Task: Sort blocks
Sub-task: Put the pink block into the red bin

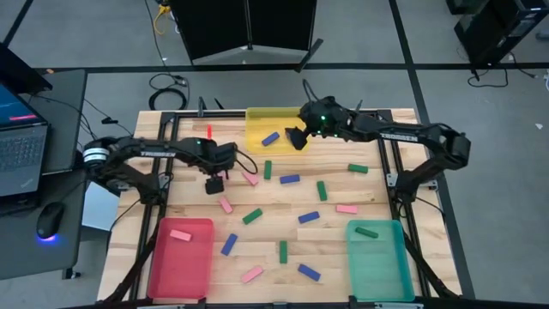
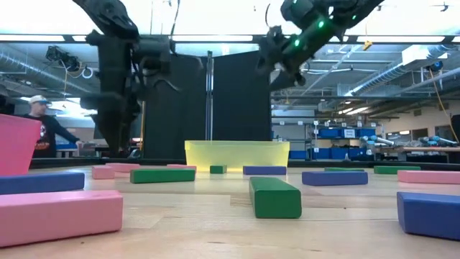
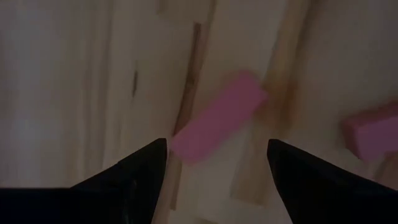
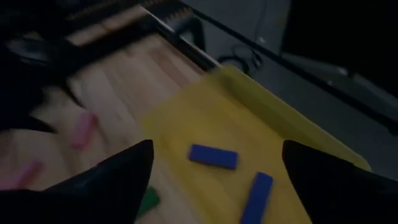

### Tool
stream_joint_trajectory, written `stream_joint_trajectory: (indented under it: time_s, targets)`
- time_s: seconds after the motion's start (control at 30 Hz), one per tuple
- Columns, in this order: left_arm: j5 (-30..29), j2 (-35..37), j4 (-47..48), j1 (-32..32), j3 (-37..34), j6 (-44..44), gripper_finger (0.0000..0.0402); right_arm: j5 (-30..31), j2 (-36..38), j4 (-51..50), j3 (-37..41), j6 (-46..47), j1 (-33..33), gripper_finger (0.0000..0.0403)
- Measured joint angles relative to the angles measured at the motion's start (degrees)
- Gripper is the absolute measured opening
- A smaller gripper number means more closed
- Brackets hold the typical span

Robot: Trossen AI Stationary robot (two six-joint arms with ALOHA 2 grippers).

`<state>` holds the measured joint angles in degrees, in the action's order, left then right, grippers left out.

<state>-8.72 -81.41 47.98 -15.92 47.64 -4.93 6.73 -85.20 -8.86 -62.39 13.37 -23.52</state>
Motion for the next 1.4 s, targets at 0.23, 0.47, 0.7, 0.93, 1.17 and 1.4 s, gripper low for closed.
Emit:
stream_joint_trajectory:
  time_s: [0.23, 0.47, 0.7, 0.93, 1.17, 1.4]
  targets:
    - [-0.8, -9.8, -1.9, 0.0, 1.6, -0.9, 0.0286, 0.1, 4.7, 1.3, 0.0, -1.2, 2.8, 0.0330]
    - [-0.4, -16.4, -0.3, -0.5, 5.2, -4.0, 0.0281, 1.0, 5.7, 1.5, 0.0, -2.0, 4.5, 0.0329]
    - [1.6, -17.7, 0.5, -1.3, 6.2, -3.9, 0.0147, 1.1, 5.7, 1.5, 0.0, -2.6, 4.7, 0.0327]
    - [-1.5, -15.8, -0.7, -1.2, 6.2, -1.4, 0.0105, 1.1, 5.7, 1.8, 0.0, -2.9, 5.0, 0.0326]
    - [-3.2, -0.8, -1.0, 3.1, 6.2, 4.1, 0.0105, 1.1, 5.7, 2.9, 0.0, -3.6, 8.0, 0.0322]
    - [-0.1, 13.8, 9.9, 21.3, 11.6, 15.6, 0.0105, 1.1, 4.3, 4.8, -0.1, -6.6, 15.3, 0.0322]
